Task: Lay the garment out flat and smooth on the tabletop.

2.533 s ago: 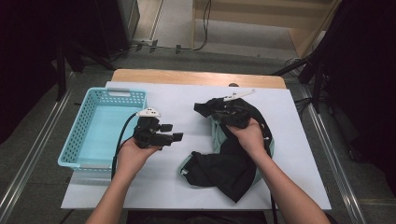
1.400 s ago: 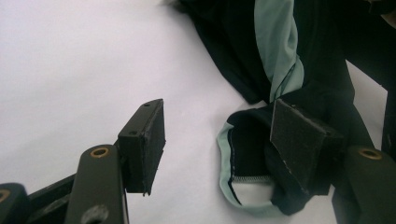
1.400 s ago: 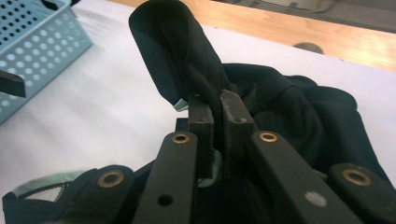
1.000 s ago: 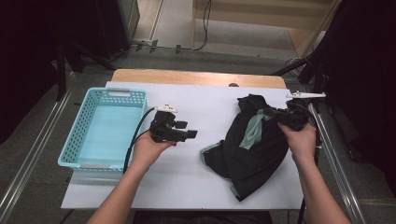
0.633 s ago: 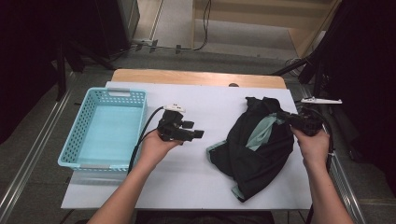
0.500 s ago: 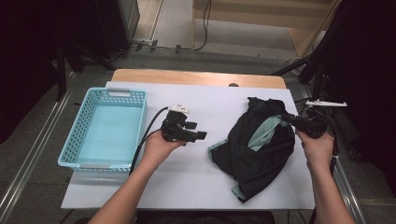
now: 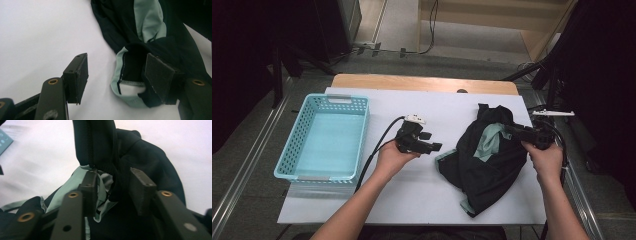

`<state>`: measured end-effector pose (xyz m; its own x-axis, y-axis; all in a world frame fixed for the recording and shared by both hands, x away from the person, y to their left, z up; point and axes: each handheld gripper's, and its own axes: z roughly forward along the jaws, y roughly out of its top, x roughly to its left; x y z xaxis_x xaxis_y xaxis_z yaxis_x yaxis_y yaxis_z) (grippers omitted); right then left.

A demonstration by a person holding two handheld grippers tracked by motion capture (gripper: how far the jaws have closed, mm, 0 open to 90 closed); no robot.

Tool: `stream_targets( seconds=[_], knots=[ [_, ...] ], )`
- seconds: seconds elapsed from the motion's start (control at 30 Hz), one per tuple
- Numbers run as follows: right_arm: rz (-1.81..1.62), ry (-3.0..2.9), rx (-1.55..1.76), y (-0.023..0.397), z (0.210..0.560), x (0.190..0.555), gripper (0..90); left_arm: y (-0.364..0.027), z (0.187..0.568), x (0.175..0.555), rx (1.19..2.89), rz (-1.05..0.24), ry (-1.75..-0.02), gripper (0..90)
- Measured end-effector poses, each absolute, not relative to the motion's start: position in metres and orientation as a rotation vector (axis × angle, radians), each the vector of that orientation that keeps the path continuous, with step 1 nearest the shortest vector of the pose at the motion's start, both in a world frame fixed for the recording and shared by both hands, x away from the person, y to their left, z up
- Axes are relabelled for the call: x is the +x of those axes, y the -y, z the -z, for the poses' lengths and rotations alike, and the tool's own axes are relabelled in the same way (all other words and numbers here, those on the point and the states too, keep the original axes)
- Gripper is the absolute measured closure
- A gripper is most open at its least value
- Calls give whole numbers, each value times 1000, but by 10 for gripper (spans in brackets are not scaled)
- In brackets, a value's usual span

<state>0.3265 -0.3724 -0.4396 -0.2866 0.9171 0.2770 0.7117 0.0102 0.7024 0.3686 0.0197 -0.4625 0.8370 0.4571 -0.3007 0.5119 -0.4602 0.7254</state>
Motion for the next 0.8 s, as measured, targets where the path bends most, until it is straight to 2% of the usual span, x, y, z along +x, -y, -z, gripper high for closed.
stream_targets(
  seconds=[0.2, 0.43, 0.8],
  knots=[
    [-1176, -2039, 1669, 368, 440, 328, 369, -2, 468, 371, 2164, 82, -678, 346],
    [-1138, -2058, 1648, 363, 441, 329, 349, 10, 475, 381, 2161, 108, -701, 365],
    [-1105, -2098, 1614, 356, 443, 330, 346, 38, 483, 393, 2207, 73, -690, 395]
  ],
)
